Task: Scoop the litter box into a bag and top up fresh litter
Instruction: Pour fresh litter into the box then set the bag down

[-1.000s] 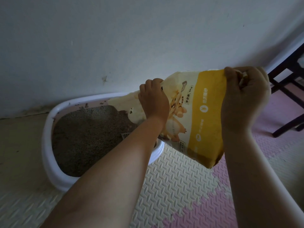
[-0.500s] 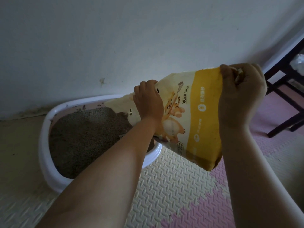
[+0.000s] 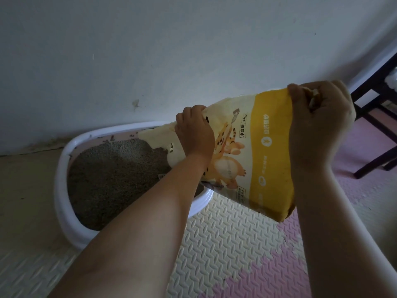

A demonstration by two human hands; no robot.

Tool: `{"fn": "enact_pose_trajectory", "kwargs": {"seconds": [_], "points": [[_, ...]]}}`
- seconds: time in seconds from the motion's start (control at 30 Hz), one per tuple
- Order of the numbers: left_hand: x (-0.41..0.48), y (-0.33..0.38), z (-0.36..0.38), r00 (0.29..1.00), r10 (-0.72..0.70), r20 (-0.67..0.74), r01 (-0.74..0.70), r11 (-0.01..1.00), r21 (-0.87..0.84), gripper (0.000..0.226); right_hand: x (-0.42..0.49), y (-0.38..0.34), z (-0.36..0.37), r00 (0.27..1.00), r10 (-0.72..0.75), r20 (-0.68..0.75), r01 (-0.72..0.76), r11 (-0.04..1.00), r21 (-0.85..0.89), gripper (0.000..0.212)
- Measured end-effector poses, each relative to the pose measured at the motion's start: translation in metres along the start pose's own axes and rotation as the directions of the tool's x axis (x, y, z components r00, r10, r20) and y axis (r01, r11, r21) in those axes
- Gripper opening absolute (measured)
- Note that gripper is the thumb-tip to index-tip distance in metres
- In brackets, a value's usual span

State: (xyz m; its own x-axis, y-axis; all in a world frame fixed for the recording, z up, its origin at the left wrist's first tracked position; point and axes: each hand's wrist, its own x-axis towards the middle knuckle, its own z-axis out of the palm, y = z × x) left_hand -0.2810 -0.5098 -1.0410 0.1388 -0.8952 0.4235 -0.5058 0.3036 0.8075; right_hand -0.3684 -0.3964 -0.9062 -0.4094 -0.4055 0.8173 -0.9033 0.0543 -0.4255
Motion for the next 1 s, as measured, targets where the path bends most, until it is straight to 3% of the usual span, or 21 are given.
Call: {"fn": "enact_pose_trajectory", "kwargs": {"seconds": [0.8,1.0], "points": [[0.005,0.019,0.004,0.991,0.131,0.014,-0.131,0.991,-0.017,0.029,0.002,0.023,-0.006,0.996,0.084,-0.031,-0.084,0.996,-0.027,0.032],[0.006,0.026,0.004,0.975,0.221,0.021,-0.221,0.975,-0.028,0.035,0.004,0.048,-0.015,0.987,0.153,0.043,-0.148,0.983,-0.108,0.031]]}}
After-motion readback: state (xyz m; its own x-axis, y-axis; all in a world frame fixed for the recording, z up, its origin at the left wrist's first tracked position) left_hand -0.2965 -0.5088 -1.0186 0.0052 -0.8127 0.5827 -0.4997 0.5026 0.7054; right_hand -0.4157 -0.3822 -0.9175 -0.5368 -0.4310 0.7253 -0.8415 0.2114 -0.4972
